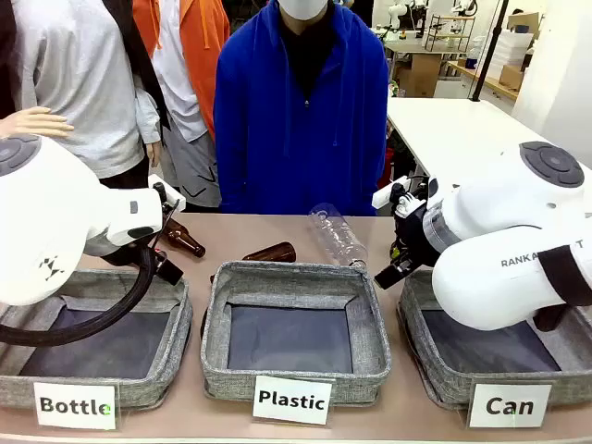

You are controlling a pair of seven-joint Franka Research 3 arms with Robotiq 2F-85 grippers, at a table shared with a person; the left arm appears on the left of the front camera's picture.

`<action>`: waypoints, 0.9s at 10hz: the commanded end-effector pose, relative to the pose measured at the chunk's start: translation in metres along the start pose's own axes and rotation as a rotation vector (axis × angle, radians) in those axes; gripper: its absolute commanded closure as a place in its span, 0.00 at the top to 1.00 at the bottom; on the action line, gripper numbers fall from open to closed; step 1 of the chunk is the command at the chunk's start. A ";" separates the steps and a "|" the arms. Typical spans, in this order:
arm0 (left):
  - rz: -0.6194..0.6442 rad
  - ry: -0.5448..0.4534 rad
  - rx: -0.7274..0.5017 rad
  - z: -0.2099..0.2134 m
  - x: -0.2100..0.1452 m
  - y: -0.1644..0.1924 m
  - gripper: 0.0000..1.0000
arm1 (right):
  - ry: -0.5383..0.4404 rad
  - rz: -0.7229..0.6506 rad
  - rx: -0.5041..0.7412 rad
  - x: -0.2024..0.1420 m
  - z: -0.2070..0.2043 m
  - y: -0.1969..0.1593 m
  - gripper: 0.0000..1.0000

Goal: Sort the can waste into the basket.
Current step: Pick up the can waste from the table and place it in the right Fabric basket.

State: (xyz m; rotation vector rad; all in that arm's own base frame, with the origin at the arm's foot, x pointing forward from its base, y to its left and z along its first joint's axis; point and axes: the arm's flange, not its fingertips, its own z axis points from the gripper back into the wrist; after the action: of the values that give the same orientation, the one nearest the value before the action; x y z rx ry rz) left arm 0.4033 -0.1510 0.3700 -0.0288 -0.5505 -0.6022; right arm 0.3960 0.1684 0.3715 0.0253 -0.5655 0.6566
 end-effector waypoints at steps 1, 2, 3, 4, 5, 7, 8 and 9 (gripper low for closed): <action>0.000 0.000 0.000 0.000 0.000 0.000 1.00 | 0.000 0.000 0.000 0.000 0.000 0.000 1.00; 0.000 0.000 0.000 0.000 0.000 0.000 1.00 | 0.000 0.000 0.000 0.000 0.000 0.000 1.00; 0.000 0.000 0.000 0.000 0.000 0.000 1.00 | 0.000 0.000 0.000 0.000 0.000 0.000 1.00; 0.000 0.000 0.000 0.000 0.000 0.000 1.00 | 0.000 0.000 0.000 0.000 0.000 0.000 1.00; 0.000 0.000 0.000 0.000 0.000 0.000 1.00 | 0.000 0.000 0.000 0.000 0.000 0.000 1.00; 0.000 0.000 0.000 0.000 0.000 0.000 1.00 | 0.000 0.000 0.000 0.000 0.000 0.000 1.00; 0.000 0.000 0.000 0.000 0.000 0.000 1.00 | 0.000 0.000 0.000 0.000 0.000 0.000 1.00; 0.000 0.000 0.000 0.000 0.000 0.000 1.00 | 0.000 0.000 0.000 0.000 0.000 0.000 1.00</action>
State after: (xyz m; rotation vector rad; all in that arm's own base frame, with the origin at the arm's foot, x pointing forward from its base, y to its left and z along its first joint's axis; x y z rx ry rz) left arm 0.4033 -0.1510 0.3700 -0.0290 -0.5505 -0.6019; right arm 0.3959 0.1685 0.3715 0.0250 -0.5655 0.6570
